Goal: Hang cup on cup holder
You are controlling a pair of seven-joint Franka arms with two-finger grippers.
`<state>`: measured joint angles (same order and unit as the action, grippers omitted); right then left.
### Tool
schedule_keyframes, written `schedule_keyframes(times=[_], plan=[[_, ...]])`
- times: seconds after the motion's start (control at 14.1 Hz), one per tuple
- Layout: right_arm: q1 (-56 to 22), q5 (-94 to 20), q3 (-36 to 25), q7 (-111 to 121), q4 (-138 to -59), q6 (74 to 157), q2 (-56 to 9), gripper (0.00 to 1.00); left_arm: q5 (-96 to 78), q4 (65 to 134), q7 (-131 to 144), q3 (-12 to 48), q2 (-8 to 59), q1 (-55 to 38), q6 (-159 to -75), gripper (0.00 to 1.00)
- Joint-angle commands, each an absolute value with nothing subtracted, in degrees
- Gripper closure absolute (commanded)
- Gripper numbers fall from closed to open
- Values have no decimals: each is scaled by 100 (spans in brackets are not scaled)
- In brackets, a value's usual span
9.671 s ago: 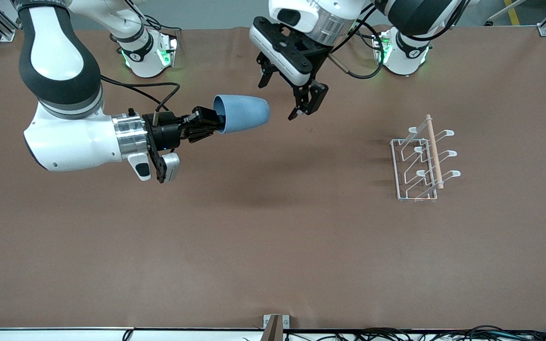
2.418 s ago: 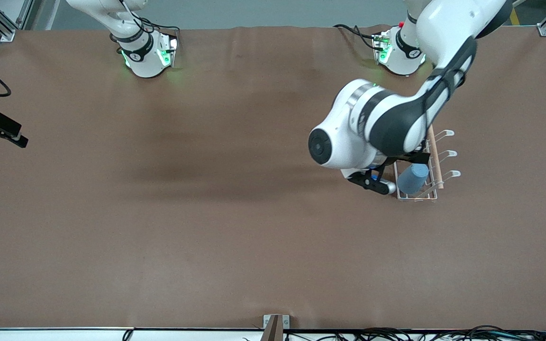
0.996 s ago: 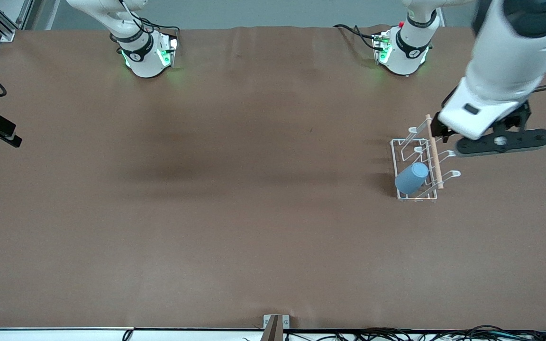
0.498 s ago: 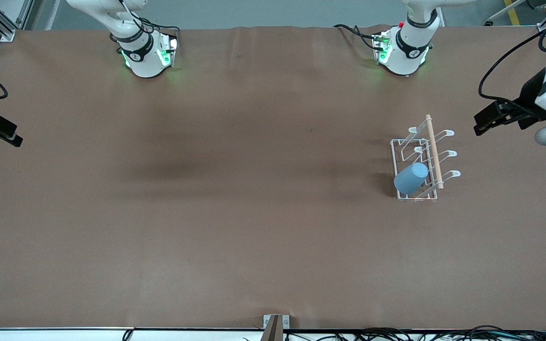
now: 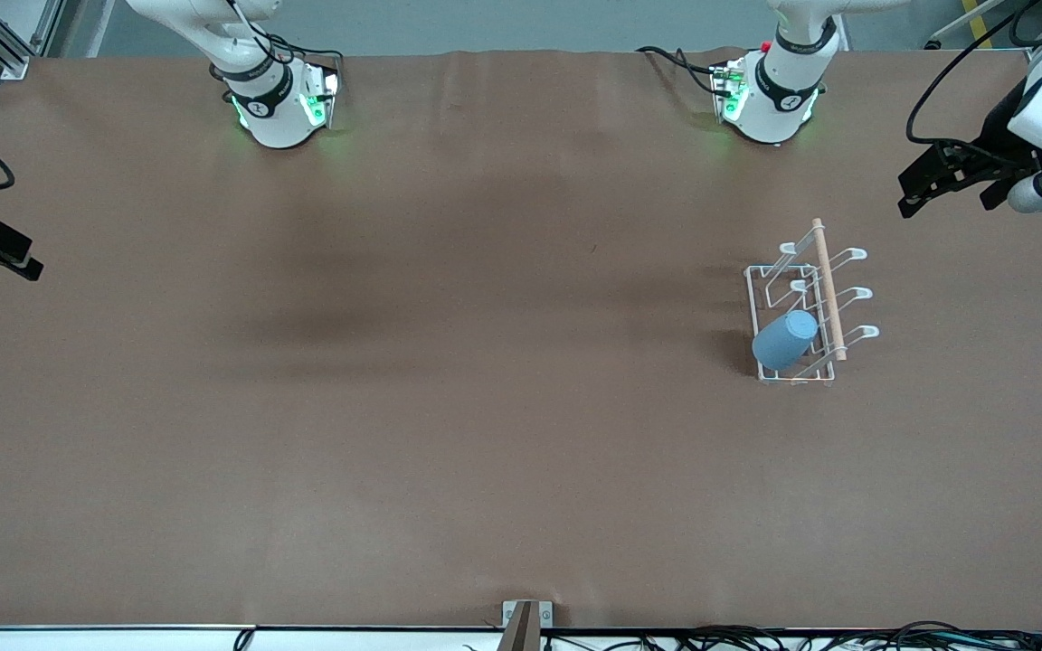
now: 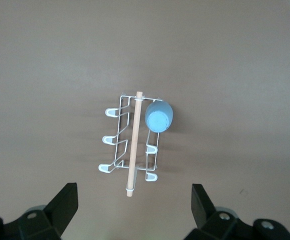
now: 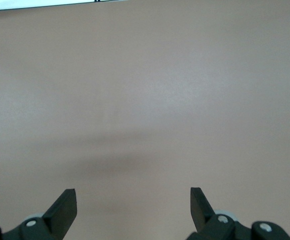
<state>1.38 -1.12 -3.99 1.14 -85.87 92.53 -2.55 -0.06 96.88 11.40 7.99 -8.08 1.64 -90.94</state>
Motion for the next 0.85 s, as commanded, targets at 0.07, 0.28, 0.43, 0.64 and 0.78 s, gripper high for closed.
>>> schedule_keyframes(times=[0.07, 0.28, 0.43, 0.64, 0.78], plan=[[202, -18, -325, 35, -8622, 9229, -193, 0, -26, 9721, 1081, 800, -800, 185, -9035, 0], [211, -18, -325, 44, -8622, 9229, -193, 0, -26, 9519, 749, 800, -607, 193, -9035, 0], [211, -18, -325, 61, -8631, 9220, -193, 0, -35, 9475, 572, 774, -554, 211, -9035, 0], [211, -18, -325, 79, -8631, 9211, -193, 0, -9, 9413, 606, 773, -483, 193, -9026, 0], [202, -18, -325, 79, -8631, 9211, -193, 0, -9, 9413, 606, 782, -492, 185, -9018, 0]])
